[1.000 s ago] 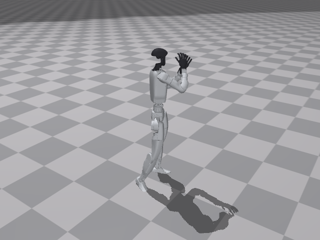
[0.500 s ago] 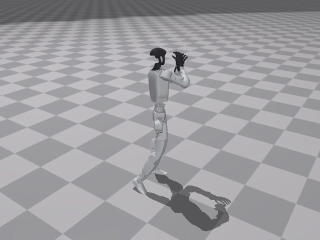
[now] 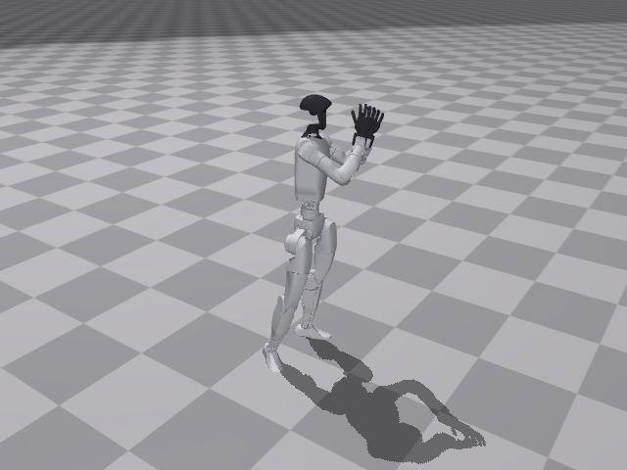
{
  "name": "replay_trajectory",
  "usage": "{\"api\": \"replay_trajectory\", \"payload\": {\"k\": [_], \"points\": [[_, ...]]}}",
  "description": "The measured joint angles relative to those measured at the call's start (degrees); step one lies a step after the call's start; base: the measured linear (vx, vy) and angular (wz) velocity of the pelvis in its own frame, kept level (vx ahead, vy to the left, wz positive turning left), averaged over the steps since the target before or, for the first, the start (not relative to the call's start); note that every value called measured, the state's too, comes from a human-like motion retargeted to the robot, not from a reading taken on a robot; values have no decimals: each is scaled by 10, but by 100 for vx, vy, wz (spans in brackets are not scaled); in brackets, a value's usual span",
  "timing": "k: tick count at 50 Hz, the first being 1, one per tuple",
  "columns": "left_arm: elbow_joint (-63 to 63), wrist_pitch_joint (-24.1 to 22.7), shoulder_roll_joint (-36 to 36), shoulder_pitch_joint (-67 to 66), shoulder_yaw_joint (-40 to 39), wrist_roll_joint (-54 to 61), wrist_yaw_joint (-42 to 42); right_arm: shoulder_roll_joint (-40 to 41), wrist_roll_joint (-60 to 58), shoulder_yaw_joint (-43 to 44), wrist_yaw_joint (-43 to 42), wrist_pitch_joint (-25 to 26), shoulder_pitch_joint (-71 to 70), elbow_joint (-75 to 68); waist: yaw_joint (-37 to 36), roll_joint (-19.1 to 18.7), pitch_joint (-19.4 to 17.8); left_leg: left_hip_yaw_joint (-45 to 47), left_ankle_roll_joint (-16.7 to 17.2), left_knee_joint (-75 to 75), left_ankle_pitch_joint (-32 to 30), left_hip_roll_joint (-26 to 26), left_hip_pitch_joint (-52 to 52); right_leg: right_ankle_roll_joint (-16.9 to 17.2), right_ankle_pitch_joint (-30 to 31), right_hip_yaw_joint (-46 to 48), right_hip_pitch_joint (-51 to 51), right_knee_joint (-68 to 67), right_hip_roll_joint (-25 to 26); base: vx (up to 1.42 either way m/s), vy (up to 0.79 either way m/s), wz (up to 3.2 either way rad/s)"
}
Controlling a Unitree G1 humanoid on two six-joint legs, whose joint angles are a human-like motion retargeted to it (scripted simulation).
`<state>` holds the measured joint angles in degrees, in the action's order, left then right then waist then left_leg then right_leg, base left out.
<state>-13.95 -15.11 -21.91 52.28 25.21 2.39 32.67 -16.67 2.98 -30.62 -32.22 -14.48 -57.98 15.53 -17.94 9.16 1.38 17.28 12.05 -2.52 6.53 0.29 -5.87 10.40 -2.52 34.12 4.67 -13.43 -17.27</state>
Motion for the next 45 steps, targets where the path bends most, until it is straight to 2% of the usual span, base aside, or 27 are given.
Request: {"api": "replay_trajectory", "payload": {"k": [2, 5, 10, 13, 15, 18, 22, 25, 27, 30, 33, 36, 41, 45], "points": [[2, -4, 7, 3, 16, 3, -2, 0, 5, -14, -6, -3, 0, 4, 16, -3, -1, 27, -4, 4, 4, 1, -3, 8, -1, -16, -3, 16, 5, -4, -13, -127], [2, -15, 14, -3, 9, 35, -37, -18, 12, 13, 19, -1, 25, 12, 42, -10, -6, 68, -8, 9, 10, 4, -11, 17, -2, -51, -7, 37, 13, -4, -13, -123], [17, -19, 33, -8, 0, 27, -6, -41, 2, 55, -33, 1, 54, 7, 99, -28, -14, 129, -14, 17, 15, 11, -28, 29, 4, -116, -14, 63, 29, -3, -13, -115], [31, -18, 58, 10, 32, 42, -42, -38, 26, 34, 0, 5, 44, 3, 141, -41, -20, 167, -17, 21, 17, 15, -39, 33, 8, -156, -21, 70, 38, -2, -14, -114], [40, -17, 63, 25, 46, 38, -44, -39, 30, 27, -9, 2, 41, 0, 170, -50, -22, 191, -19, 24, 17, 18, -45, 36, 10, -180, -27, 73, 44, -1, -14, -110], [41, -21, 44, 40, 44, 19, -30, -55, 42, 41, -4, -7, 45, 5, 215, -64, -27, 226, -23, 28, 17, 23, -54, 42, 14, -214, -36, 76, 54, 0, -14, -110], [34, -18, 11, 57, 12, -37, 45, -85, 28, 84, -44, -12, 51, 14, 267, -80, -36, 275, -25, 31, 13, 35, -65, 46, 22, -255, -47, 88, 77, 0, -20, -112], [32, -16, 18, 81, 29, -19, 26, -76, 28, 96, -43, 0, 44, 18, 297, -91, -37, 310, -24, 33, 9, 47, -71, 46, 32, -282, -51, 102, 99, 1, -25, -106], [40, -23, 30, 100, 72, 11, -9, -67, 45, 74, -11, 1, 36, 28, 312, -99, -30, 330, -25, 35, 6, 57, -73, 46, 39, -296, -54, 114, 115, 2, -26, -96], [49, -34, 39, 118, 103, 15, -1, -66, 50, 60, -17, -6, 32, 35, 334, -107, -28, 357, -26, 37, 0, 70, -77, 46, 50, -317, -57, 128, 136, 3, -25, -86], [39, -40, 33, 110, 72, -14, 24, -101, 29, 81, 1, -8, 42, 39, 352, -111, -30, 380, -25, 37, -5, 80, -84, 46, 59, -336, -57, 138, 155, 3, -23, -73], [33, -37, 41, 108, 46, -34, 53, -117, 26, 99, -28, -13, 51, 44, 363, -113, -30, 400, -24, 35, -10, 88, -91, 46, 66, -351, -57, 146, 171, 3, -22, -61], [55, -40, 80, 141, 105, 25, 2, -110, 35, 77, -23, -4, 24, 53, 370, -120, -39, 424, -24, 33, -17, 99, -102, 46, 77, -371, -54, 157, 195, 3, -19, -47], [62, -50, 75, 147, 90, 17, 16, -135, 34, 88, -6, -6, 32, 47, 372, -120, -42, 437, -23, 33, -22, 107, -110, 46, 85, -382, -50, 162, 209, 3, -15, -34]]}}
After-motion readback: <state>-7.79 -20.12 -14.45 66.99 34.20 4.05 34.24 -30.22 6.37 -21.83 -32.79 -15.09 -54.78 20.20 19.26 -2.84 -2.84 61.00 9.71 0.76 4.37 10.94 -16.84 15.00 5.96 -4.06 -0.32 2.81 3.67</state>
